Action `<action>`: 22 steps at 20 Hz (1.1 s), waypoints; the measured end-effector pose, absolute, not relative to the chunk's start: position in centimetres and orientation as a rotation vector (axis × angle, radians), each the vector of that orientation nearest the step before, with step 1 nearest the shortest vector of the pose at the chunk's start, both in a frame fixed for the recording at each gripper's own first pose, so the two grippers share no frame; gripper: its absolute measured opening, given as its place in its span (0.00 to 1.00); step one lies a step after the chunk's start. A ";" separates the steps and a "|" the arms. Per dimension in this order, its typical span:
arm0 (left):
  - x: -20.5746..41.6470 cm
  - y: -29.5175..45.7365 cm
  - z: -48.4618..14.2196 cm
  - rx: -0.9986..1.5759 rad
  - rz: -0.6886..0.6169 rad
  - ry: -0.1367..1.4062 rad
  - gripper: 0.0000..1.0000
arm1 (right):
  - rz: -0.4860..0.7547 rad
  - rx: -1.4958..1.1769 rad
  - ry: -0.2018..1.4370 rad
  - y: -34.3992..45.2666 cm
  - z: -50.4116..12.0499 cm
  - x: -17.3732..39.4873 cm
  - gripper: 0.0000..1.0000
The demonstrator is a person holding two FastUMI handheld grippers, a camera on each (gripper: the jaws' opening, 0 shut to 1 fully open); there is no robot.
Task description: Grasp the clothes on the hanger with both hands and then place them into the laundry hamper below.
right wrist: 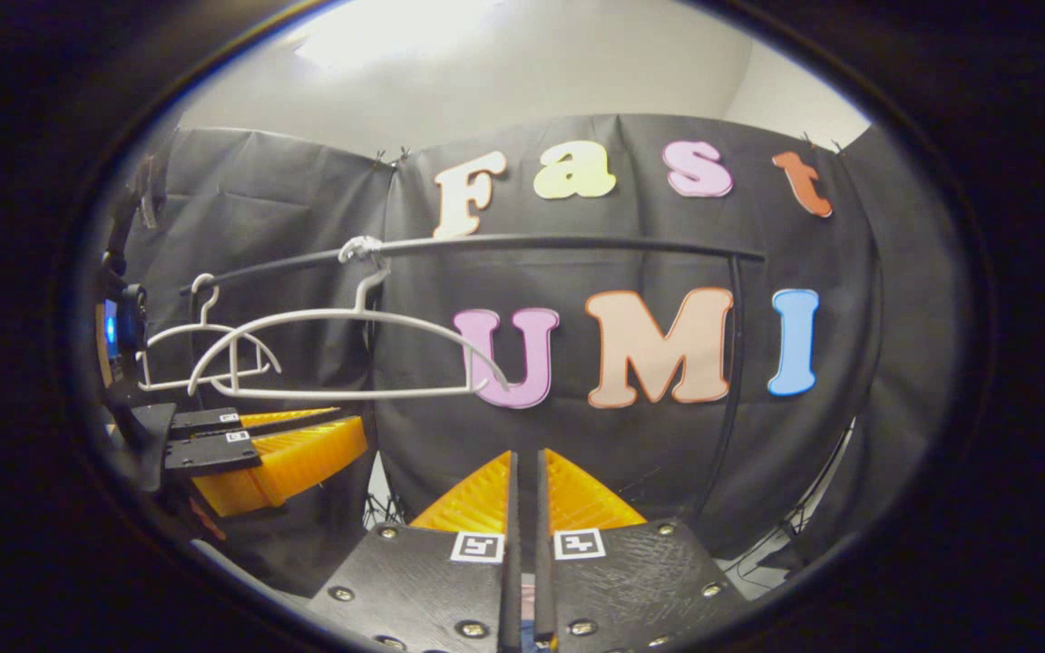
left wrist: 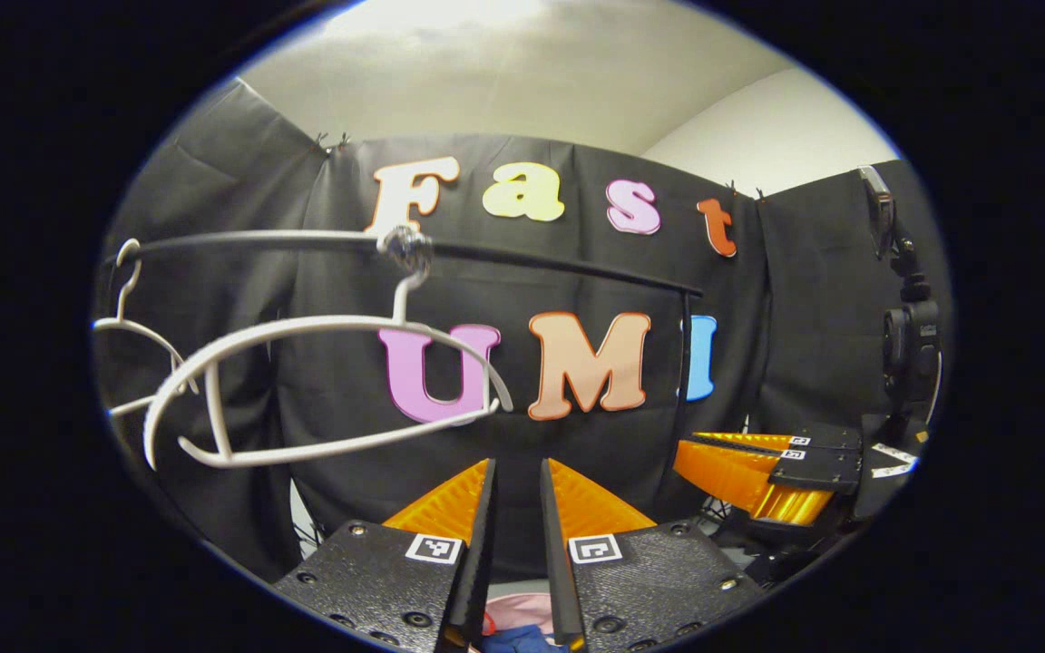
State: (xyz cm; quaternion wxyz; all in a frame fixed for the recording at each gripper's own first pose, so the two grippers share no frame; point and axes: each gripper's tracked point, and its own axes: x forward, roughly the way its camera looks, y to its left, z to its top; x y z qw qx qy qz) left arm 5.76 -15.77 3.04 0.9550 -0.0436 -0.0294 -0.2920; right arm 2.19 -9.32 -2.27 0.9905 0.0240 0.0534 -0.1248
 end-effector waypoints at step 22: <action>3.9 -15.1 6.2 -0.117 -0.555 -0.131 0.94 | -0.290 0.040 -0.006 -9.4 2.2 0.3 0.62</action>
